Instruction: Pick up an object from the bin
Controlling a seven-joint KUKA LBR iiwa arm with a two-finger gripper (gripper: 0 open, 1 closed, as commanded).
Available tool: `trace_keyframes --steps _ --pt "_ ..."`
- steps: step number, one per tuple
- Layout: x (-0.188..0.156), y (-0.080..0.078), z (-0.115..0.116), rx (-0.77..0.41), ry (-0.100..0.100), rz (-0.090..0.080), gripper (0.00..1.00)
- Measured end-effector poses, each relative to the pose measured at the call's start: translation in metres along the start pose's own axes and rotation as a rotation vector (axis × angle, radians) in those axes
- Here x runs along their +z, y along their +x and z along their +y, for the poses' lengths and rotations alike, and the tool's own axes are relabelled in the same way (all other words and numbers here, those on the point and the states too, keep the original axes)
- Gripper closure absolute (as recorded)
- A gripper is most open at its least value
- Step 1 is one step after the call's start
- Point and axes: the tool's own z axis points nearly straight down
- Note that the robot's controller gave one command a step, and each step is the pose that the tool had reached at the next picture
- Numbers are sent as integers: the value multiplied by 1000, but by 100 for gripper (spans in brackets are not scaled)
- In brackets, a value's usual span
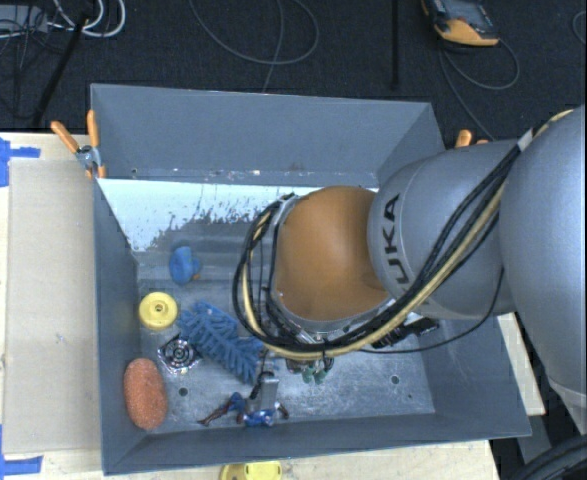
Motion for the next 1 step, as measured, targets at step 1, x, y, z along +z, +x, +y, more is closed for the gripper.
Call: trace_keyframes --steps 1 --pt "-4 -2 -1 4 -1 -7 0"
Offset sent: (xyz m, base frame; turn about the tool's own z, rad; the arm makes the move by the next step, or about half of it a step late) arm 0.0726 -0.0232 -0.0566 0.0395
